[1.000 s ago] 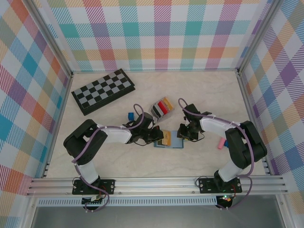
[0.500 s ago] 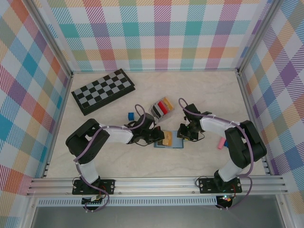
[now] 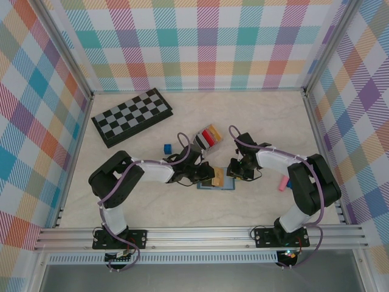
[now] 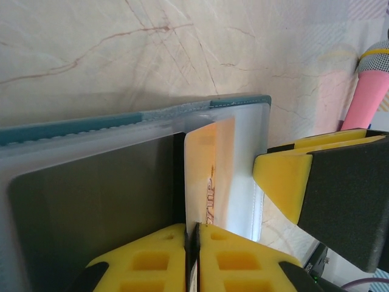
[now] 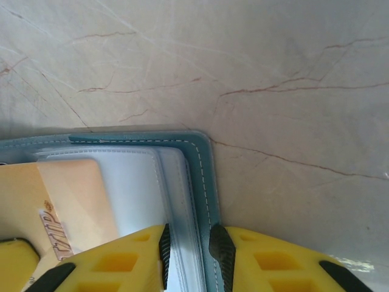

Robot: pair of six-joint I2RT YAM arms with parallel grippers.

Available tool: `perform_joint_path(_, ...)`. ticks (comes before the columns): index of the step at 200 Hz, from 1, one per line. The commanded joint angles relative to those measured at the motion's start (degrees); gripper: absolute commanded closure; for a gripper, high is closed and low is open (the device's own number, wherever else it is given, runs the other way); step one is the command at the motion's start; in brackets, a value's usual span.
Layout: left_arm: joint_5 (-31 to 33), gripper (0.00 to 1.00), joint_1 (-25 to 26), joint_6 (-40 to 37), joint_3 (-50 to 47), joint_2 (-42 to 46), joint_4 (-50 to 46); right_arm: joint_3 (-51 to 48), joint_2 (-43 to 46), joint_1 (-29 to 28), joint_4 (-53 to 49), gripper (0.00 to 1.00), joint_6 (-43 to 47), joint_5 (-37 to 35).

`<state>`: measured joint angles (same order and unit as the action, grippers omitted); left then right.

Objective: Put the credit cards into the card holder
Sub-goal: Insert the credit card into the card slot.

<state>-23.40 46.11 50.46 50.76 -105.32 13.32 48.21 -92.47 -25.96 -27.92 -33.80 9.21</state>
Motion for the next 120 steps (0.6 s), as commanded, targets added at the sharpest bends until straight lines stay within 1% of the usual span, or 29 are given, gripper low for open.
perform_joint_path(1,0.08,0.88,2.23,-2.53,2.32,-2.12,-5.0,-1.33,-3.59,-0.85,2.94,0.7,-0.3,1.6)
perform_joint_path(25,0.52,0.83,3.17,-2.99,3.86,-2.78,-6.57,-1.39,-3.29,-0.83,2.86,0.7,-0.46,1.36)
perform_joint_path(73,1.79,0.69,4.65,-4.63,7.48,-3.22,-10.99,-2.58,-1.57,-0.84,3.59,0.7,-2.14,1.15)
perform_joint_path(97,2.28,0.64,4.94,-4.73,8.63,-3.49,-12.11,-3.11,-0.48,-0.85,4.42,0.76,-3.49,2.14)
perform_joint_path(120,2.12,0.61,5.18,-6.05,10.15,-3.73,-13.82,-3.37,0.01,-0.9,5.09,0.78,-4.27,2.94)
